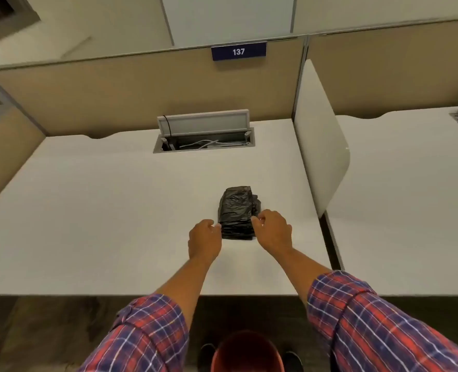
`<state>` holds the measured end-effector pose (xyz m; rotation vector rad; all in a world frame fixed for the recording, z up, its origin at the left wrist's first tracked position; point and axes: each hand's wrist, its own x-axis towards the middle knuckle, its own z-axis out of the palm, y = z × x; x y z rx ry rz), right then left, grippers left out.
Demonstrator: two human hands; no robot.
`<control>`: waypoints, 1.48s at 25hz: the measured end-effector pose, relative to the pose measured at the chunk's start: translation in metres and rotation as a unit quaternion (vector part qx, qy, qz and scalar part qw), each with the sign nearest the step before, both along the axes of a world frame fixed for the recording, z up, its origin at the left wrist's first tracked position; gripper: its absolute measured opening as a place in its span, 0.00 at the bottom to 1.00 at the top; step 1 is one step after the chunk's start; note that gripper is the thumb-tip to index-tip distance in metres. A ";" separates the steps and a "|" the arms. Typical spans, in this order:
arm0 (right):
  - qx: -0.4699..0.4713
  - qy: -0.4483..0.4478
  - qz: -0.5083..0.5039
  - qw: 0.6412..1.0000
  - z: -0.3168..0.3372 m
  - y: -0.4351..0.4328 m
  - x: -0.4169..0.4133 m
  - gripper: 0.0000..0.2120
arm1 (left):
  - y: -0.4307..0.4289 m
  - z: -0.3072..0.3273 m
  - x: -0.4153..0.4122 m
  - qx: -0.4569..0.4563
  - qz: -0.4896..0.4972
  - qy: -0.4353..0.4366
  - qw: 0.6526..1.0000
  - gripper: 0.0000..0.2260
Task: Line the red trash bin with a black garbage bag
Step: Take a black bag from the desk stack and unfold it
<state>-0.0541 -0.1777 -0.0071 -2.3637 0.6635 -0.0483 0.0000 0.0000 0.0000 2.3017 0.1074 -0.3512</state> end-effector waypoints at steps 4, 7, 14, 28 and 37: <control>0.036 0.038 -0.071 0.996 -0.004 0.002 0.037 0.15 | -0.015 -0.012 0.044 -0.008 0.012 0.022 1.000 0.08; 0.047 0.057 -0.087 0.994 -0.015 0.012 0.049 0.15 | -0.015 -0.030 0.060 -0.010 0.015 0.065 0.998 0.13; 0.088 0.064 -0.127 0.986 -0.027 0.018 0.054 0.09 | -0.022 -0.041 0.077 -0.115 0.086 0.132 0.981 0.09; 0.178 0.064 -0.134 0.973 -0.031 0.002 0.034 0.09 | -0.041 -0.039 0.075 0.051 0.072 0.101 0.991 0.10; 0.339 -0.029 -0.235 0.910 -0.001 -0.012 0.015 0.17 | -0.043 0.005 0.031 -0.473 0.173 0.164 0.848 0.05</control>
